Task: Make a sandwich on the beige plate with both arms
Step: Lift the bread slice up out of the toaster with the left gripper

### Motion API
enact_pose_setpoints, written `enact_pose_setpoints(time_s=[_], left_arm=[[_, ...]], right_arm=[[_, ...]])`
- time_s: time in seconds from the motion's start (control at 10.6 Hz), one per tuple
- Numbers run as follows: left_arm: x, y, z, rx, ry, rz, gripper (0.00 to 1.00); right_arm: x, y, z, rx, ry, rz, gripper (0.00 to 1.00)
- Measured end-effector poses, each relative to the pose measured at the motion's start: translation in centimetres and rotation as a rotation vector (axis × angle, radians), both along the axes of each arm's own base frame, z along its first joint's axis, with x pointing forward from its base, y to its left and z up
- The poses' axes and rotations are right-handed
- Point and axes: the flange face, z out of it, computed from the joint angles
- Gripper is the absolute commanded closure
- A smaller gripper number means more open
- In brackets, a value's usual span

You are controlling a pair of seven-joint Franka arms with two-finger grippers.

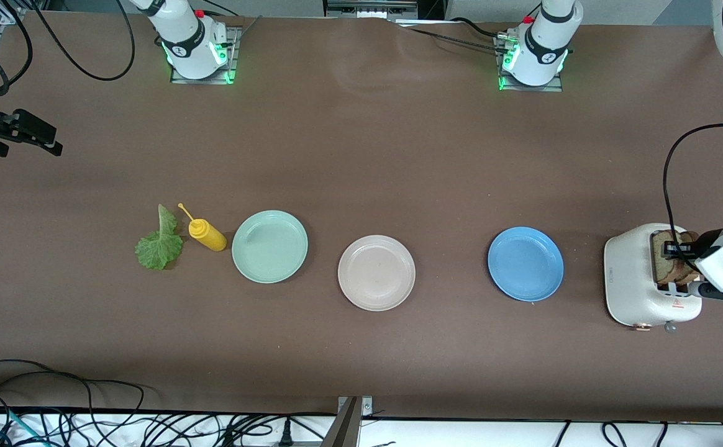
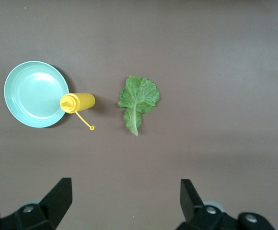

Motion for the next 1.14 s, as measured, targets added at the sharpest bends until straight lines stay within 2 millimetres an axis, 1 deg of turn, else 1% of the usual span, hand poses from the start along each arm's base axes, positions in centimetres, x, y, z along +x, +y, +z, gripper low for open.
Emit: enact_pose_setpoints(time_s=[0.28,0.66,0.85,1.14], left_arm=[[0.5,-0.3,2.5,0.004,-0.024,-0.003,1.0],[1.6,-1.2,7.0,0.012,-0.097,-0.018,1.0],[1.7,-1.7,7.7,-0.012,-0.112,-0.016,1.0],[1.8,-3.2,7.6,-0.165,-0.122,0.081,1.0]], right_arm=[[0.0,0.0,0.0,0.0,0.0,0.0,0.0],[0.0,0.0,0.0,0.0,0.0,0.0,0.0],[0.0,0.0,0.0,0.0,0.0,0.0,0.0],[0.0,0.0,0.0,0.0,0.0,0.0,0.0]])
